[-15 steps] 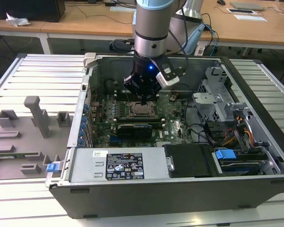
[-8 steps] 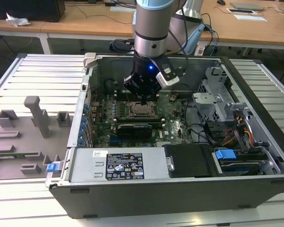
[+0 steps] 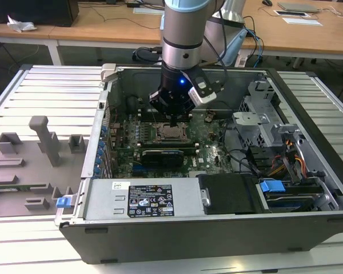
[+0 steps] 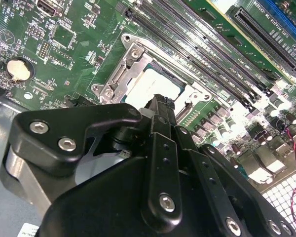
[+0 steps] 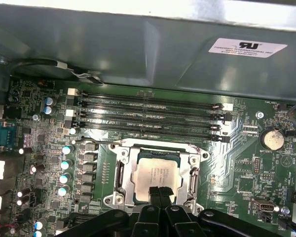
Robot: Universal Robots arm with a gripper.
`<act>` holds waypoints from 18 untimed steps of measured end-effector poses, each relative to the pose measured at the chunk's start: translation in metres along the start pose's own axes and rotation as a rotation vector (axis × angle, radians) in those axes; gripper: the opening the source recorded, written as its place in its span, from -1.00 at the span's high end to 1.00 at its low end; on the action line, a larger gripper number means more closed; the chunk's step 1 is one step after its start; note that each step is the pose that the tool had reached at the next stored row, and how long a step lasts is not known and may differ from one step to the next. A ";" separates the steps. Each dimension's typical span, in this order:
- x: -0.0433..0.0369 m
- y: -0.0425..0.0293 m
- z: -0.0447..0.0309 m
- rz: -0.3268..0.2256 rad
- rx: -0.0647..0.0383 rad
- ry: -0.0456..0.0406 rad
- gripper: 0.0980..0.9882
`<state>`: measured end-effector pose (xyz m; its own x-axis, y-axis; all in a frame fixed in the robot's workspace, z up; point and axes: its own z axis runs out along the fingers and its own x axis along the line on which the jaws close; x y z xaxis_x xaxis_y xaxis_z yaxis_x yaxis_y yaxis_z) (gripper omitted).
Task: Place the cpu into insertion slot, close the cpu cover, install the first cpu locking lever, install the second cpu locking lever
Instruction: 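Install the first cpu locking lever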
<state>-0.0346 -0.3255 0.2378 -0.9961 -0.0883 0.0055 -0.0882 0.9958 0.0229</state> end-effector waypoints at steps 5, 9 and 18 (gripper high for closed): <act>0.0001 0.0001 -0.0051 0.000 0.000 0.0001 0.98; 0.0001 0.0003 -0.0152 0.000 0.000 0.0001 0.98; 0.0003 0.0006 -0.0236 0.000 0.000 0.0000 0.98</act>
<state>-0.0348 -0.3255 0.2615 -0.9961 -0.0884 0.0054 -0.0883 0.9958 0.0230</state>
